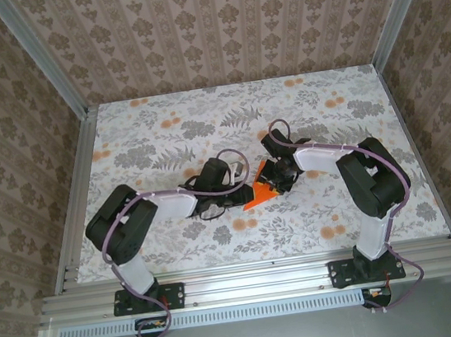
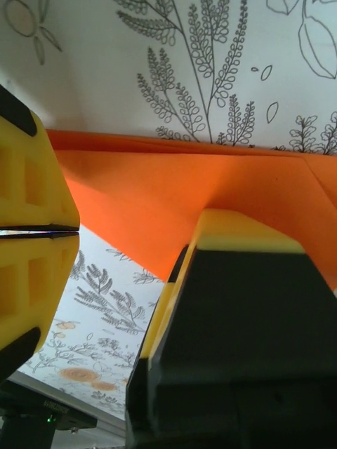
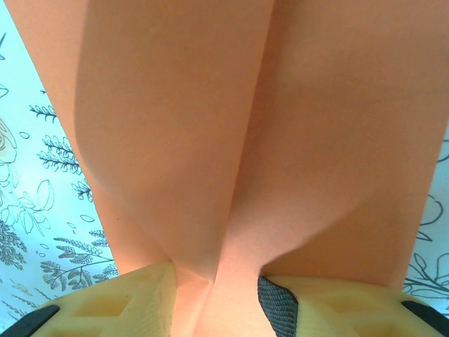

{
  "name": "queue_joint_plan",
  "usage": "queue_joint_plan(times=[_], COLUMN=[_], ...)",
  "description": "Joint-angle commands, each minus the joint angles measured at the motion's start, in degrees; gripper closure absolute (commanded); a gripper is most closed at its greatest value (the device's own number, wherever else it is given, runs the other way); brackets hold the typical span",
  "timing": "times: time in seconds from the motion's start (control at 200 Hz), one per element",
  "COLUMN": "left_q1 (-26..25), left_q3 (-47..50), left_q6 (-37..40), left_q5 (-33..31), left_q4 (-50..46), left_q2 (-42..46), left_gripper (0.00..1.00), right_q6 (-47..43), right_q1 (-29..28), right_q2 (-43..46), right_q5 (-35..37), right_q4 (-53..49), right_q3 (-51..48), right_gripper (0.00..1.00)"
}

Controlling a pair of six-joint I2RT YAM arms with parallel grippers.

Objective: Fold a paper plane with a square sheet of paper (pick it up from the middle)
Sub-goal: Fourth fold the wing at the center of the table.

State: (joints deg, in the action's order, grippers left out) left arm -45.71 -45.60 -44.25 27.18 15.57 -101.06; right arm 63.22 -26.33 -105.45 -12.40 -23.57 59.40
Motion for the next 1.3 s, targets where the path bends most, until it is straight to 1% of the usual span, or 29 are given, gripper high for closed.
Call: queue_joint_plan(times=[0.0, 0.315, 0.465, 0.575, 0.665, 0.78, 0.915, 1.135, 1.295], left_q1=[0.0, 0.0, 0.0, 0.2, 0.5, 0.6, 0.5, 0.4, 0.5], left_q3=[-1.6, -2.4, -2.6, -2.9, -2.6, -2.7, -4.1, -6.0, -6.3], left_q6=[-0.9, -1.3, -1.2, -0.8, -1.3, -2.8, -3.8, -3.6, -2.2], left_q5=[-0.6, -3.1, -1.9, -3.7, -4.5, -4.2, -2.0, -1.3, -2.9], left_q4=[-0.1, -2.3, -2.4, -3.4, -2.4, 0.0, 2.3, 1.3, -1.7], left_q2=[-2.1, -4.3, -1.8, 0.6, 0.9, -0.4, -2.9, -5.9, -7.1], left_gripper=[0.89, 0.93, 0.92, 0.91, 0.92, 0.92, 0.92, 0.92, 0.93], right_q6=[-0.7, -0.7, -0.6, -0.8, -1.0, -1.1, -1.1, -1.1, -1.4], right_q1=[0.8, 0.8, 0.7, 0.7, 0.7, 0.7, 0.6, 0.6, 0.6], right_q2=[-13.2, -13.3, -13.4, -13.6, -13.9, -14.2, -14.3, -14.0, -13.7], right_q5=[14.9, 15.1, 15.5, 15.7, 15.8, 16.1, 16.1, 15.4, 14.8], right_q4=[-8.0, -8.1, -8.4, -8.9, -9.5, -10.1, -10.1, -9.5, -9.0], right_q3=[-8.4, -8.3, -8.3, -7.9, -7.4, -7.1, -6.9, -7.2, -7.3], right_gripper=[0.54, 0.55, 0.56, 0.56, 0.56, 0.56, 0.56, 0.56, 0.56])
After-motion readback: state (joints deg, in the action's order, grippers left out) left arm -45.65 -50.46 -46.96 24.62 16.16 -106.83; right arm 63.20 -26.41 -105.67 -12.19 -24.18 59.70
